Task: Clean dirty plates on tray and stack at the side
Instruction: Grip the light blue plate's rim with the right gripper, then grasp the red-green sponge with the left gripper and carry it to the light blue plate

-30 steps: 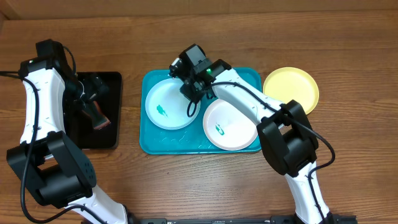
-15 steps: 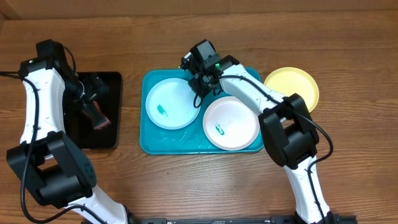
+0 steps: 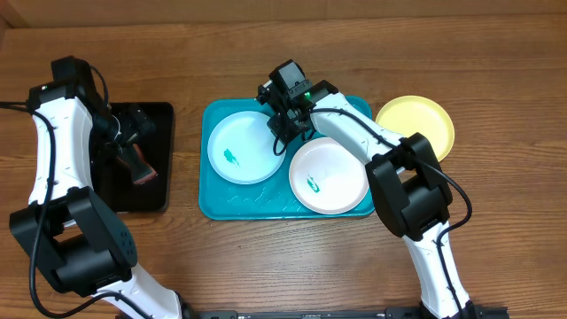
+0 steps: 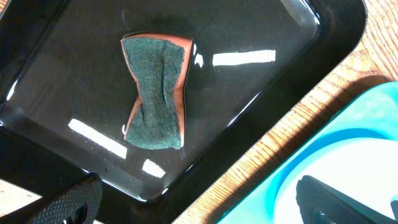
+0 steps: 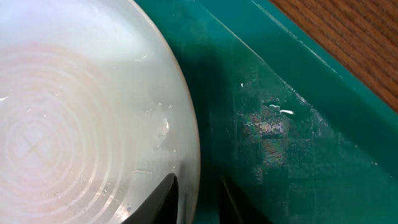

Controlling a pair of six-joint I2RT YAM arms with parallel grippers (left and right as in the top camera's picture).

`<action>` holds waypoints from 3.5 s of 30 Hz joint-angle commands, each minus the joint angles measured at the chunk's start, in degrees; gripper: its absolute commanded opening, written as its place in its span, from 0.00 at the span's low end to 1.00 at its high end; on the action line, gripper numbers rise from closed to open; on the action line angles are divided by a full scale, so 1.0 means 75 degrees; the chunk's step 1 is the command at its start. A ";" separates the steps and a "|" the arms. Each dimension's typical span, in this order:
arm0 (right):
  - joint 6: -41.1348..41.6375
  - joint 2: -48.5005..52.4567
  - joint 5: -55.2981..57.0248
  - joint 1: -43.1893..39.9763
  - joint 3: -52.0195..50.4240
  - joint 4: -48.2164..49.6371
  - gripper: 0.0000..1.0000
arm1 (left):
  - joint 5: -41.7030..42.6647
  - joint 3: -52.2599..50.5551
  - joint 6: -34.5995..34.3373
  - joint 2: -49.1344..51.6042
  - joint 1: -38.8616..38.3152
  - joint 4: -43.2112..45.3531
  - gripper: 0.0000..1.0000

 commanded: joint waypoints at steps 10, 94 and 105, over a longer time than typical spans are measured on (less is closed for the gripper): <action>0.0227 0.0219 -0.0323 0.0047 0.0099 0.0947 0.44 | 0.0087 0.0047 -0.0023 -0.0102 0.0038 -0.0032 1.00; 0.3229 0.0437 -0.0434 0.0090 0.0117 -0.0711 0.04 | -0.1376 -0.2579 -0.0417 -0.0009 0.0050 0.3491 0.04; 0.3229 0.0437 -0.0437 0.0090 0.0117 -0.0729 0.04 | -0.0490 -0.0656 -0.0420 -0.0012 0.0038 0.0583 0.04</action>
